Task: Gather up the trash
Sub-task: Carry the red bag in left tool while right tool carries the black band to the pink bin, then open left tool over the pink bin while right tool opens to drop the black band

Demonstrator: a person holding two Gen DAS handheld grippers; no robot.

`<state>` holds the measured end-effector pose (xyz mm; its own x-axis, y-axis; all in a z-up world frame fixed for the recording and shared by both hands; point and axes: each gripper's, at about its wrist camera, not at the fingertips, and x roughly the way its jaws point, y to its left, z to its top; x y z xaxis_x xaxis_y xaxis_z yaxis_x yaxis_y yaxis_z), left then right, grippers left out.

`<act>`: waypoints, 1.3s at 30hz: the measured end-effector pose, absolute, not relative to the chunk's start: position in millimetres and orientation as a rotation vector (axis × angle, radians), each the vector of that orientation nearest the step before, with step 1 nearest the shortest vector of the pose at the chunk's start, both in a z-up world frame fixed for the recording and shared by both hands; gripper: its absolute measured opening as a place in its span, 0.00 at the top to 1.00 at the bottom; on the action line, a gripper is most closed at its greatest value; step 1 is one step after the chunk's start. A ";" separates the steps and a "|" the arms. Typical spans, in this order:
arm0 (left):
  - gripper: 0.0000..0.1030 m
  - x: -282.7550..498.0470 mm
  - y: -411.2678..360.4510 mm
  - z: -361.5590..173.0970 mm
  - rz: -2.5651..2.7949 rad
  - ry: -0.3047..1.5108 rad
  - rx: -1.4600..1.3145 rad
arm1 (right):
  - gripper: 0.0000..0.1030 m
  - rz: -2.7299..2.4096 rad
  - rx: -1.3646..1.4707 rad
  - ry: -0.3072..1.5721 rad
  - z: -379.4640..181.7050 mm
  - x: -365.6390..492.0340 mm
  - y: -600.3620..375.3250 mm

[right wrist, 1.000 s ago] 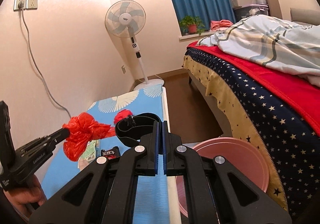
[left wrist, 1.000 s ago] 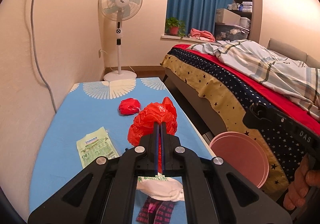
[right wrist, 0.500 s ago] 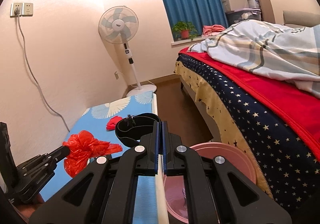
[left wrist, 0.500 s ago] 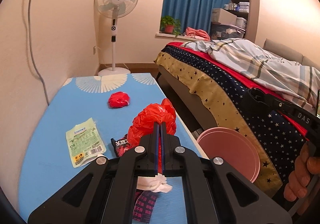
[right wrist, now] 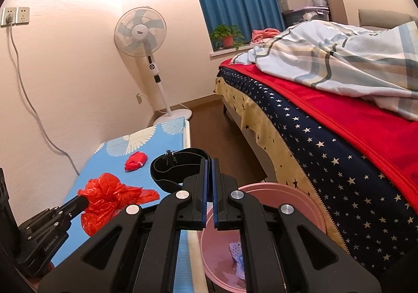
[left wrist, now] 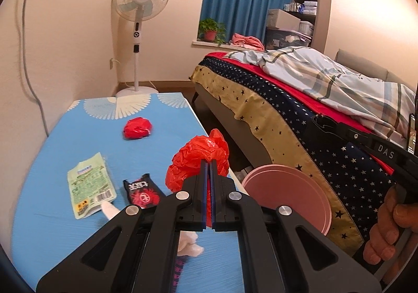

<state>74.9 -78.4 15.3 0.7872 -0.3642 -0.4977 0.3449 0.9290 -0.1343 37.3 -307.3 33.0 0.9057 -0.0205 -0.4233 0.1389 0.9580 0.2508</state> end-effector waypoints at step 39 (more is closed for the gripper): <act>0.98 108.6 -216.6 -41.2 -0.719 0.649 -0.050 | 0.92 -0.318 0.324 0.508 10.9 54.0 -372.5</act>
<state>108.6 -216.6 -41.2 0.5665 -0.6263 -0.5355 0.5960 0.7602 -0.2586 54.0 -372.5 10.9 0.8272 -0.2151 -0.5191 0.3734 0.9008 0.2217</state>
